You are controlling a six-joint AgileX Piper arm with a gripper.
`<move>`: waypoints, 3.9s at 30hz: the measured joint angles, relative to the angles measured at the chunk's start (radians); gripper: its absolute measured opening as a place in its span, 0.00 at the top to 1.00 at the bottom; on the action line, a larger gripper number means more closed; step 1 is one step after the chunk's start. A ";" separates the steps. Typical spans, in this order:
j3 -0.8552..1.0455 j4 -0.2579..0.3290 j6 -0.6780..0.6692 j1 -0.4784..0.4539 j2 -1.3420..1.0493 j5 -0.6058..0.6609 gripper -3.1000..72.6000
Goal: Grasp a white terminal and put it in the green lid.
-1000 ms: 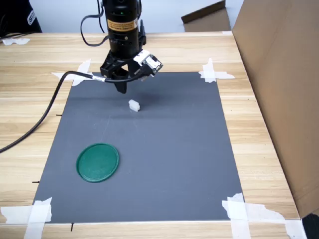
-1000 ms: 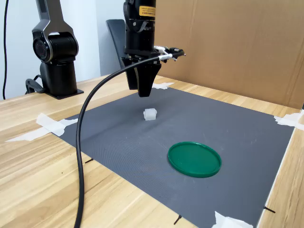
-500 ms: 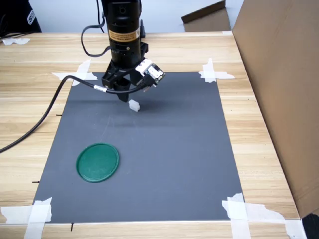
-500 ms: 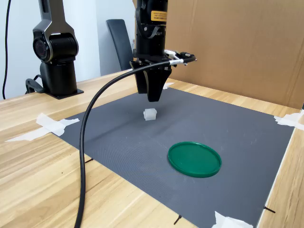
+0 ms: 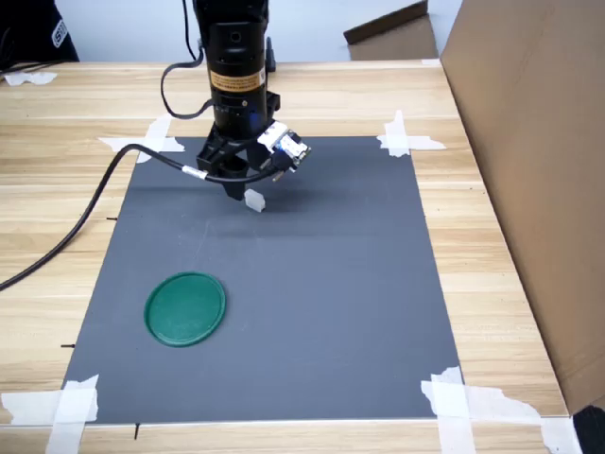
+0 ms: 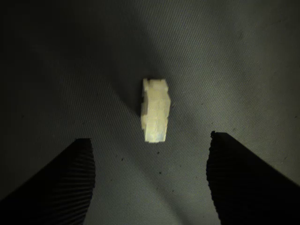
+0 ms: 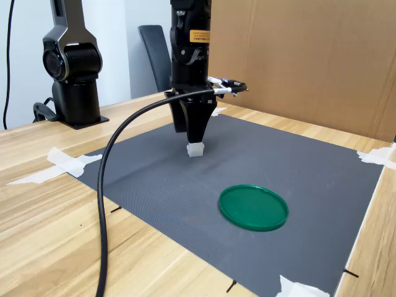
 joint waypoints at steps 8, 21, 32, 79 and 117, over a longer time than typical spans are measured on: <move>0.004 0.023 0.002 0.000 0.000 -0.038 0.18; 0.004 0.029 0.072 0.000 0.056 -0.071 0.18; 0.004 0.026 0.073 0.000 0.095 -0.088 0.19; -0.514 0.125 0.016 -0.269 0.262 0.175 0.84; -0.665 0.154 0.017 -0.273 0.497 0.158 0.34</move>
